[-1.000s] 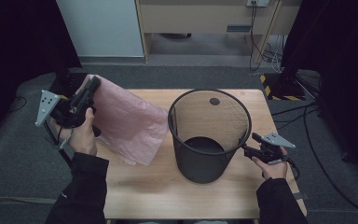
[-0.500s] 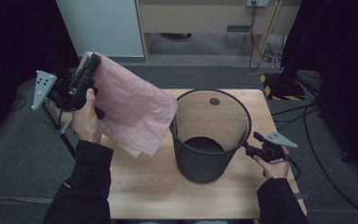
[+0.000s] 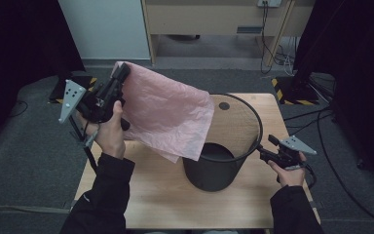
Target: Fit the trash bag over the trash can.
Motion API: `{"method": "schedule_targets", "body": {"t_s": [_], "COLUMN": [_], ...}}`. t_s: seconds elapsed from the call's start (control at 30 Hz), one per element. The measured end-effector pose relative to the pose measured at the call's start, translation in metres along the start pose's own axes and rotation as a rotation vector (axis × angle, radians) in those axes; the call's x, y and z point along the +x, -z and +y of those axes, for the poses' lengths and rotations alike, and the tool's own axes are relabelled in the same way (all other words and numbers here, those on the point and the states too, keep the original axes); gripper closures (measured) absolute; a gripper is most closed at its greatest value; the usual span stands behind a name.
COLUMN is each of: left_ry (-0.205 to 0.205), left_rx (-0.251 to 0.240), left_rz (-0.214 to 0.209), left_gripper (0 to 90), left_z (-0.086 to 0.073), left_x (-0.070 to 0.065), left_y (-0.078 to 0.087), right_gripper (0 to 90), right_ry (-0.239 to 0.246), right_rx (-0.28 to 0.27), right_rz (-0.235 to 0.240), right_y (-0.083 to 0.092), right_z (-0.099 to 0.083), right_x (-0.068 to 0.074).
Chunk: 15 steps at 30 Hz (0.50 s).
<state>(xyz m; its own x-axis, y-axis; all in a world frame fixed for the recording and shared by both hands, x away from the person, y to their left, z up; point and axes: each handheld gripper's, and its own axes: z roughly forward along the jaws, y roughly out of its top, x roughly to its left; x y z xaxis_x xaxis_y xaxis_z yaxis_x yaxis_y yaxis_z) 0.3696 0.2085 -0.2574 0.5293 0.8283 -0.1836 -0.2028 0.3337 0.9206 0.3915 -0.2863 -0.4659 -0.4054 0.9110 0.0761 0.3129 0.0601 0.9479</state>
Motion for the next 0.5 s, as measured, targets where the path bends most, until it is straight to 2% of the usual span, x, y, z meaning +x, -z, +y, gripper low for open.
{"method": "schedule_targets", "body": {"t_s": [0.17,0.33,0.5], "left_ry": [-0.002,0.015,0.023], "left_rx": [0.020,0.036,0.059], "left_rz": [-0.039,-0.080,-0.111], "left_gripper": [89.9,89.8,89.8], "left_z": [-0.013,-0.025,-0.038], "left_x": [-0.011,-0.021,-0.028], "left_y": [-0.001,0.000,0.002], "right_gripper": [34.4,34.8,35.2], "right_ry": [-0.016,-0.019,-0.043], "right_rx": [-0.023,-0.075,-0.140], "right_rz": [-0.005,-0.010,-0.017], "right_y": [0.004,0.009,0.018], "right_z": [0.005,0.014,0.027], "right_x": [0.000,-0.001,-0.003]}}
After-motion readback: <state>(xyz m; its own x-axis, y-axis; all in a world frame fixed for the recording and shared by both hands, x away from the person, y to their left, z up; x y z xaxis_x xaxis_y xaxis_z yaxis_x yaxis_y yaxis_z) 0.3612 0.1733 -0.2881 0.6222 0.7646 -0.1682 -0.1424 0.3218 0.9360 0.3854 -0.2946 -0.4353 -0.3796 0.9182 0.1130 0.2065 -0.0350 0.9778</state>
